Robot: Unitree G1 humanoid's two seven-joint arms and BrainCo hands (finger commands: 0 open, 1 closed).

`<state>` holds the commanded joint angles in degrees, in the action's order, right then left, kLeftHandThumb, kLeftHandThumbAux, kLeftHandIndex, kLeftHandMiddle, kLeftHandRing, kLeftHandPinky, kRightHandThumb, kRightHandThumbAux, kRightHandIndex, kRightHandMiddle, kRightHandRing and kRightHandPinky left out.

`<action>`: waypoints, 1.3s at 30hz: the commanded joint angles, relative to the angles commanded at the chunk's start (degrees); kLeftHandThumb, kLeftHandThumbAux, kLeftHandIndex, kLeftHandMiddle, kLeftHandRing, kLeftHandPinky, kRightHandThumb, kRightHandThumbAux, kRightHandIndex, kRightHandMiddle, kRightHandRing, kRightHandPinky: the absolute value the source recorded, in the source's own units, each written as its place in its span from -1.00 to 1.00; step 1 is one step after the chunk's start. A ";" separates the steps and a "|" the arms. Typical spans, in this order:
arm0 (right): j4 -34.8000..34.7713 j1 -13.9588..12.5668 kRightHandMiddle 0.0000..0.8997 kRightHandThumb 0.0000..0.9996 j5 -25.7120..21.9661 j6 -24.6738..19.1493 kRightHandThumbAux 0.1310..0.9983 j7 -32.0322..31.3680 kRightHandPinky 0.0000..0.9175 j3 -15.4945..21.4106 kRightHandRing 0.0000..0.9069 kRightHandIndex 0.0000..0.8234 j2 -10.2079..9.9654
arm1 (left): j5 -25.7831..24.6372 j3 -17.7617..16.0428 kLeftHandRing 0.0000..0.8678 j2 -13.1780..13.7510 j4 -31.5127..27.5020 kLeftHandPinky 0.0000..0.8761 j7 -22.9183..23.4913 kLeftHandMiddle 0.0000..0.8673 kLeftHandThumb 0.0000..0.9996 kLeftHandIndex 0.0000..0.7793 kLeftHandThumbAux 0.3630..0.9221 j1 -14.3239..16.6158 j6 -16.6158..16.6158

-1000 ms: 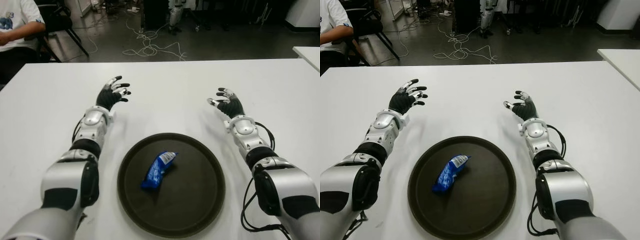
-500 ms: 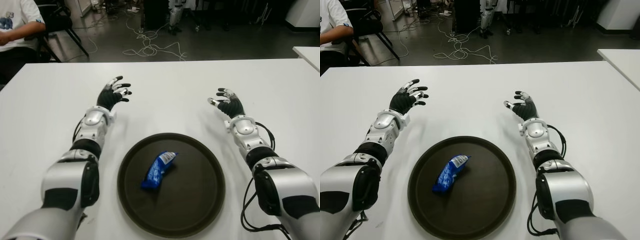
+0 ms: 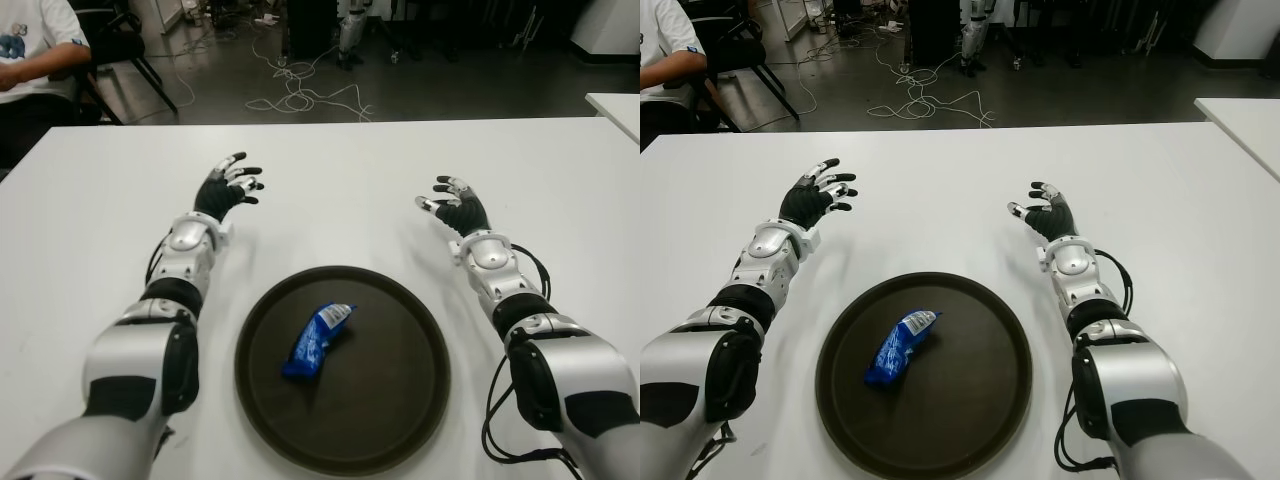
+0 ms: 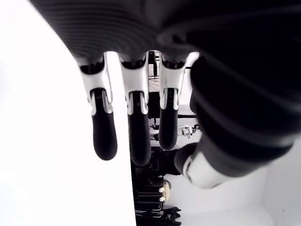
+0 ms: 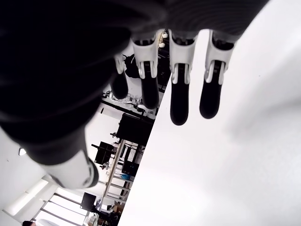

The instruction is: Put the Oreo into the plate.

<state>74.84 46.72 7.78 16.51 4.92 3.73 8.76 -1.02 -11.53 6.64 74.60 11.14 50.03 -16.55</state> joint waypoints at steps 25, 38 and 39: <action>0.04 -0.06 -0.49 -0.36 0.79 0.14 0.33 0.94 -0.28 -0.53 -0.39 -0.56 0.03 | 0.57 0.81 -0.21 -0.10 -0.11 -0.02 -1.18 -0.33 -0.57 -0.63 0.54 -0.07 -0.34; -1.15 0.42 0.46 0.40 3.77 0.95 0.35 5.21 0.53 -3.47 0.51 0.02 0.09 | 1.32 1.82 0.13 -0.11 0.02 0.23 -1.80 0.07 -0.56 0.05 0.70 -0.29 -2.28; -1.22 0.37 0.48 0.40 3.98 1.05 0.35 5.61 0.55 -3.69 0.53 0.02 0.12 | 1.29 1.81 0.14 -0.11 0.03 0.24 -1.65 0.08 -0.56 0.07 0.71 -0.34 -2.48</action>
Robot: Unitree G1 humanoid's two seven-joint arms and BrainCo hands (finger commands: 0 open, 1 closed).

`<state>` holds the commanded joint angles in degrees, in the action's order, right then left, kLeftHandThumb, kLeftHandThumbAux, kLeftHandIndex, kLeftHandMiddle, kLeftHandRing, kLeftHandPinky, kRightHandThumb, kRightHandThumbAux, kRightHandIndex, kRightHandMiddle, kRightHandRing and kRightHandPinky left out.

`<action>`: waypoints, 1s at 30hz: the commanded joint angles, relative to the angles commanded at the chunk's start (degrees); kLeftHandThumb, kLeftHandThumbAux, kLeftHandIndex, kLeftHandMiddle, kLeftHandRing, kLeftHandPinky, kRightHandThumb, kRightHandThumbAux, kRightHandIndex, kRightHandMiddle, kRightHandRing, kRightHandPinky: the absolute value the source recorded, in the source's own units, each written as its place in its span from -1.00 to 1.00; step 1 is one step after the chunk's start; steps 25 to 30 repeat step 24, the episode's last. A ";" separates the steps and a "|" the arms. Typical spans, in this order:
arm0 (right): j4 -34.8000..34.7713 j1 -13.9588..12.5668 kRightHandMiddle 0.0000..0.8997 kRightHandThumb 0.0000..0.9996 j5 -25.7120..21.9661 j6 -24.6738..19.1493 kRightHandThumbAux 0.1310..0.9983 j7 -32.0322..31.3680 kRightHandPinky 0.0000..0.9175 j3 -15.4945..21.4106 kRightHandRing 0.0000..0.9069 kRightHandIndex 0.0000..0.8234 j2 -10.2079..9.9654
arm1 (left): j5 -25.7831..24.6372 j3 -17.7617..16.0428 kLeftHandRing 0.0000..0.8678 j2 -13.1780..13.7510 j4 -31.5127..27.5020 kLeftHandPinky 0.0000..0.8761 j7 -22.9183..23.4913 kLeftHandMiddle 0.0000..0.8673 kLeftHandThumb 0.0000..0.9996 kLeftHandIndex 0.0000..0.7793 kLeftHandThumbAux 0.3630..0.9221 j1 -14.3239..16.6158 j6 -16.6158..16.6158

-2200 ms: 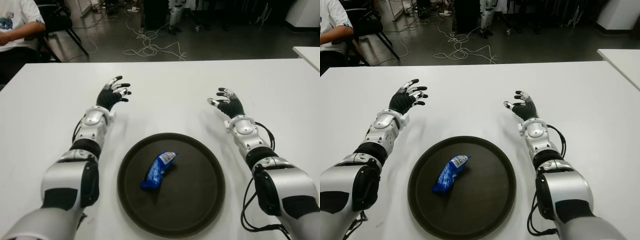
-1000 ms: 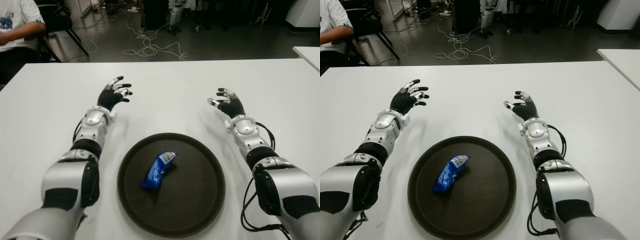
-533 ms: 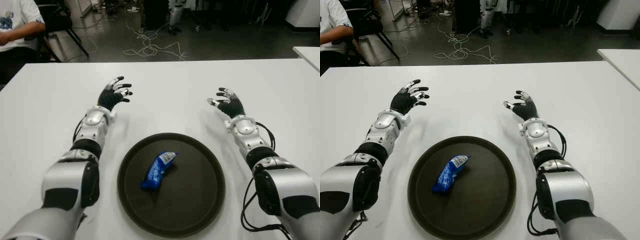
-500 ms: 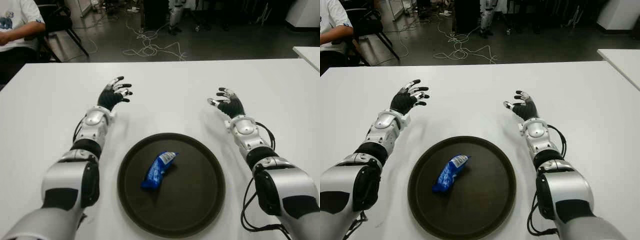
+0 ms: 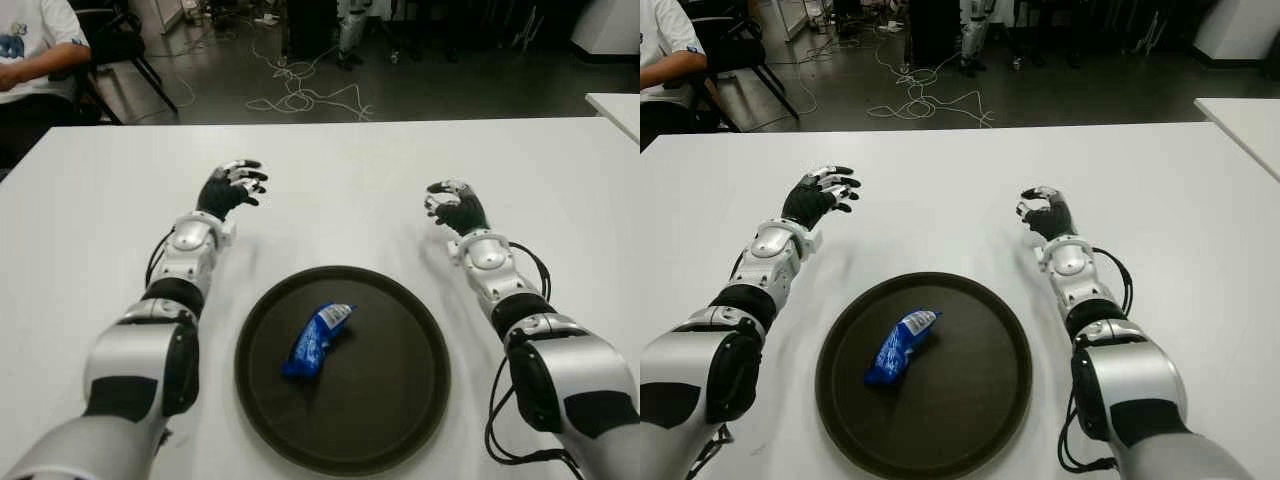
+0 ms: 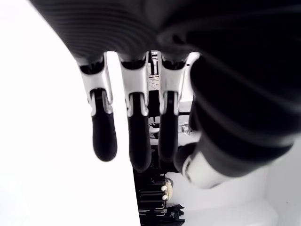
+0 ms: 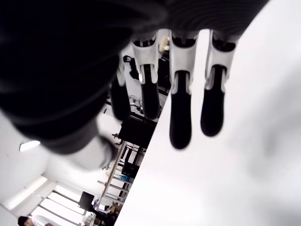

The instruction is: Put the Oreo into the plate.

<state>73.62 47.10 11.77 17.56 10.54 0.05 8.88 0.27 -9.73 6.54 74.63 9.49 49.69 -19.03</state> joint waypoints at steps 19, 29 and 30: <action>1.28 -0.24 -0.20 0.48 0.38 -2.57 0.33 1.66 -0.07 -0.20 -0.11 -0.03 -0.09 | 0.24 -0.08 -0.04 0.04 0.14 0.09 -1.14 -0.14 0.34 0.04 0.30 -0.10 -0.28; 1.22 -0.24 -0.56 -0.09 0.63 -3.26 0.11 1.76 -0.40 -0.41 -0.46 -0.63 -0.10 | 1.03 0.54 -0.30 0.10 0.19 -0.19 -2.45 -0.37 -0.31 -0.41 0.25 -0.23 -0.33; 1.22 -0.24 -0.56 -0.09 0.63 -3.26 0.11 1.76 -0.40 -0.41 -0.46 -0.63 -0.10 | 1.03 0.54 -0.30 0.10 0.19 -0.19 -2.45 -0.37 -0.31 -0.41 0.25 -0.23 -0.33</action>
